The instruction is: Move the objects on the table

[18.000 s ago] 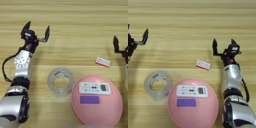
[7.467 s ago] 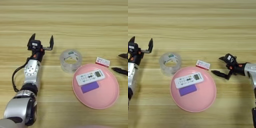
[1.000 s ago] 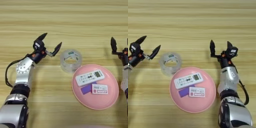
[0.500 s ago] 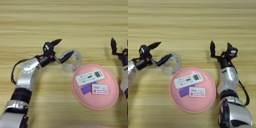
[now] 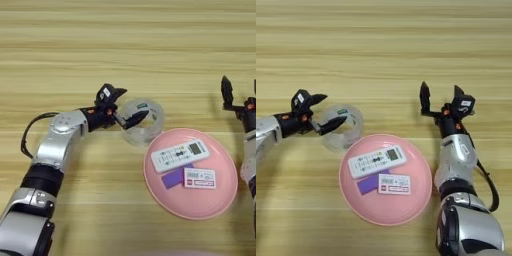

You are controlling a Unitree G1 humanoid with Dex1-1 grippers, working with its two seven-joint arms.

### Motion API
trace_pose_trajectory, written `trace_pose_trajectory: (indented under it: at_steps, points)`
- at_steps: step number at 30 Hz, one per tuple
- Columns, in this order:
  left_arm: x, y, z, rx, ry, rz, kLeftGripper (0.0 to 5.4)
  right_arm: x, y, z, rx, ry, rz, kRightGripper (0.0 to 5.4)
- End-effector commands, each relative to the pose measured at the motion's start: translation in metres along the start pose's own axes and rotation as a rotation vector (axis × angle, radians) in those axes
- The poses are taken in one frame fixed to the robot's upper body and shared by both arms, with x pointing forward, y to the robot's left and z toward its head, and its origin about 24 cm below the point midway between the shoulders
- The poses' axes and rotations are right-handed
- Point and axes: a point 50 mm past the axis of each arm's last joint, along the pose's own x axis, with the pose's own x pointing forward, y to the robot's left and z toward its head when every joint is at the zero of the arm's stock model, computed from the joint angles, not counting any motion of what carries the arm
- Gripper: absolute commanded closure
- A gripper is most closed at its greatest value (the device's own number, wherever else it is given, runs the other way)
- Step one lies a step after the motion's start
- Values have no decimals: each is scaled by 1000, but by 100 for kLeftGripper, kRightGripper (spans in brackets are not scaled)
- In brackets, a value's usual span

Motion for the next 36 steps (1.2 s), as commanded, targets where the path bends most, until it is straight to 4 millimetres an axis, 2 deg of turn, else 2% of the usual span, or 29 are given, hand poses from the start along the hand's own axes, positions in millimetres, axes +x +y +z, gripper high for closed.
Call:
trace_pose_trajectory:
  at_steps: [1, 14, 36]
  points:
    - [5, 6, 5, 27, 41, 16, 0, 6, 4, 2, 2, -13, 2, 4]
    - [11, 9, -1, 60, 134, 8, 0, 5, 6, 2, -4, -16, 5, 4]
    - [11, 8, -9, 78, 207, -50, 220, 5, 9, 2, -2, -24, 4, 0]
